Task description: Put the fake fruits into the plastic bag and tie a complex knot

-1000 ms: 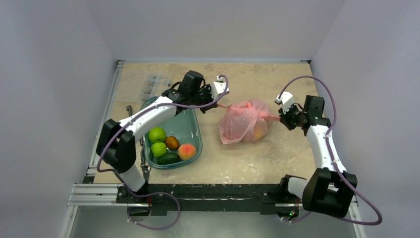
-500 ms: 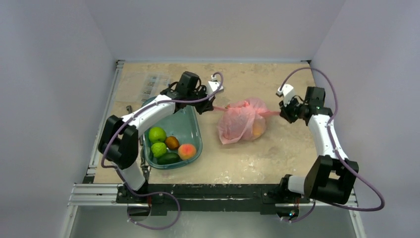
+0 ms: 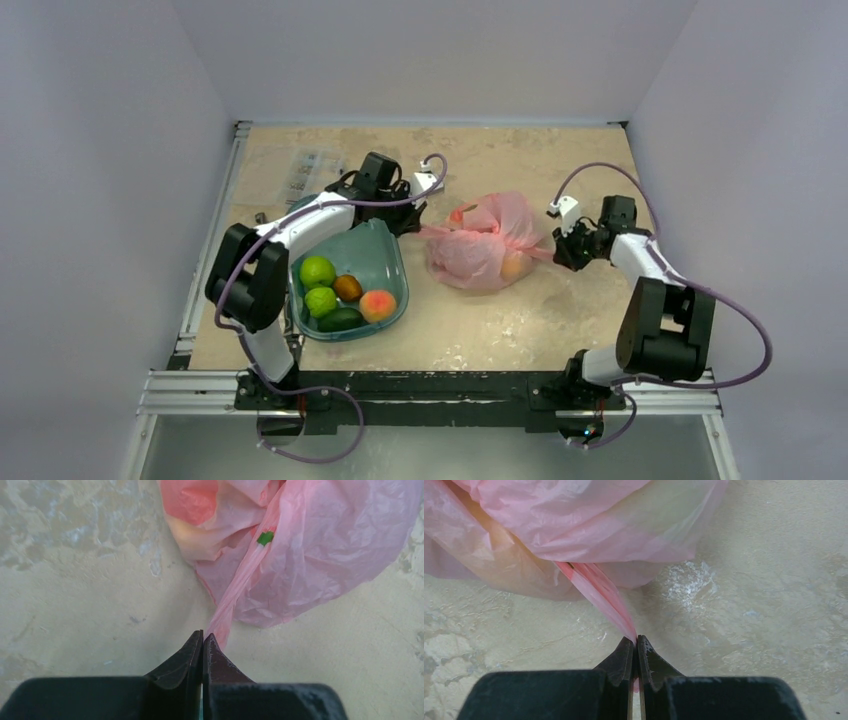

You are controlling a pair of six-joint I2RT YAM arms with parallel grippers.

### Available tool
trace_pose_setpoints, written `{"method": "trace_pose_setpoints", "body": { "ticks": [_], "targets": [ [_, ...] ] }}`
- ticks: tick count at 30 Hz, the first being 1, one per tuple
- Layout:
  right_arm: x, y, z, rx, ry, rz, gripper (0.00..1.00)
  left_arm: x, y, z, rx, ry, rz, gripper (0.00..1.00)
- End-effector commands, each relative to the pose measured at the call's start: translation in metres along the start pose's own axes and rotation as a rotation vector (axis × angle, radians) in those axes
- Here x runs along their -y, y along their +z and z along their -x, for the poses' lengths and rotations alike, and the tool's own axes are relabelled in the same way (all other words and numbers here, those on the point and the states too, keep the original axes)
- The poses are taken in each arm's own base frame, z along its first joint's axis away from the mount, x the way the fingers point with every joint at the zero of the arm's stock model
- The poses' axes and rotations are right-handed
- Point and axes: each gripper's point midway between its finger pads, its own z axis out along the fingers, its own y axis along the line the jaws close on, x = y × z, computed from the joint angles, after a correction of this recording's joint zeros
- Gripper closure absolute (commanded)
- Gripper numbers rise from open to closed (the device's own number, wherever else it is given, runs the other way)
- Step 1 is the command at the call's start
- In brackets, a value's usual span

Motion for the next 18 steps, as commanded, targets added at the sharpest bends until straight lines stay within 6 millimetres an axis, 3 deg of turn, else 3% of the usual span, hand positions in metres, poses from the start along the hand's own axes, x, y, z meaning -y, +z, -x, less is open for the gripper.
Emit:
{"method": "trace_pose_setpoints", "body": {
  "ticks": [1,5,9,12,18],
  "targets": [
    [0.065,-0.047,0.015,-0.055,-0.006,-0.262,1.00,-0.055,-0.038,-0.009,-0.056,-0.035,0.215,1.00],
    [0.033,-0.076,0.096,0.165,0.084,-0.121,1.00,-0.023,-0.052,0.058,0.118,-0.059,0.113,1.00],
    [-0.020,-0.080,0.158,0.305,0.101,0.064,1.00,0.006,-0.059,0.109,0.244,-0.081,-0.003,1.00],
    [-0.050,-0.076,0.186,0.367,0.106,0.145,1.00,0.014,-0.059,0.130,0.284,-0.130,-0.056,1.00],
    [-0.088,-0.063,0.234,0.463,0.117,0.243,1.00,0.034,-0.043,0.134,0.282,-0.183,-0.155,1.00]
  ]
}}
